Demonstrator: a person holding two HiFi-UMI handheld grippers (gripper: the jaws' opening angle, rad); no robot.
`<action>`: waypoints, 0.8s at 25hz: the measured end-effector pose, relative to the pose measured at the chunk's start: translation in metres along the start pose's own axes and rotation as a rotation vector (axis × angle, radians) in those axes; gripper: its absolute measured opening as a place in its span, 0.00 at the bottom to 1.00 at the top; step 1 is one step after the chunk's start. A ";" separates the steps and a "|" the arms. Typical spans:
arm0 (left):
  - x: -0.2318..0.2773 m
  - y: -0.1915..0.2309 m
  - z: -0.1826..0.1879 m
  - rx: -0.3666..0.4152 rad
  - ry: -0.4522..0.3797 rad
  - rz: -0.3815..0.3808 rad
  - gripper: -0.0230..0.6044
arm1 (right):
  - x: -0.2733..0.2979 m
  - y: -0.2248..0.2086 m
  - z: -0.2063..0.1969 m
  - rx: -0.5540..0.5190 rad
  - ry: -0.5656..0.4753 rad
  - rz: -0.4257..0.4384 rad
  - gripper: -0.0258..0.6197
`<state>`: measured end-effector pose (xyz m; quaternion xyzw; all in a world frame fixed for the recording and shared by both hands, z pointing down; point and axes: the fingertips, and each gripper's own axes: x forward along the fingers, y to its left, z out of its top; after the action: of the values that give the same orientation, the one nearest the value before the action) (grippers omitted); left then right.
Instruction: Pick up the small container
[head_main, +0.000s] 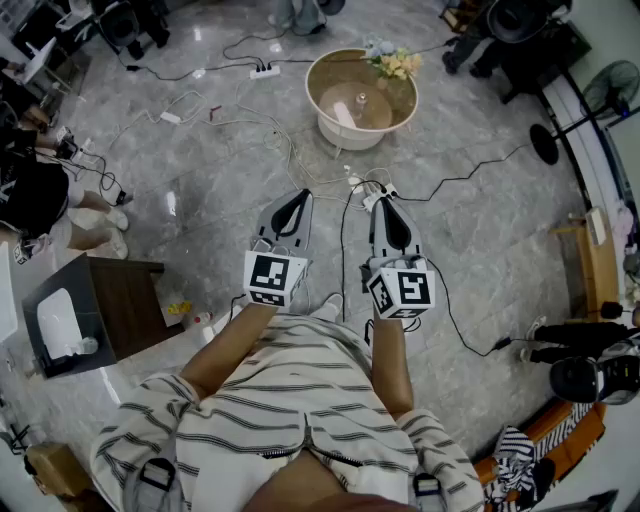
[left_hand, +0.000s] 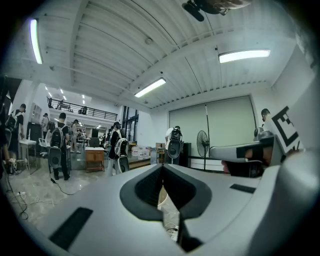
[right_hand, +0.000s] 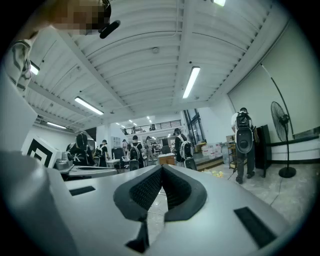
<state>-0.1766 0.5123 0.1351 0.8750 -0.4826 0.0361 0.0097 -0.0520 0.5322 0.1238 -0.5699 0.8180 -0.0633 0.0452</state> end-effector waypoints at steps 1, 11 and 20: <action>0.001 -0.005 0.000 -0.005 0.004 0.001 0.02 | -0.004 -0.003 0.002 -0.001 0.001 0.002 0.03; 0.004 -0.059 -0.003 -0.013 -0.001 0.000 0.02 | -0.038 -0.034 0.005 -0.005 -0.038 0.064 0.03; 0.019 -0.066 -0.029 -0.001 0.060 0.003 0.03 | -0.031 -0.064 -0.012 0.049 -0.024 0.050 0.03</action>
<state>-0.1121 0.5334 0.1666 0.8728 -0.4835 0.0619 0.0246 0.0160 0.5405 0.1451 -0.5486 0.8297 -0.0755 0.0707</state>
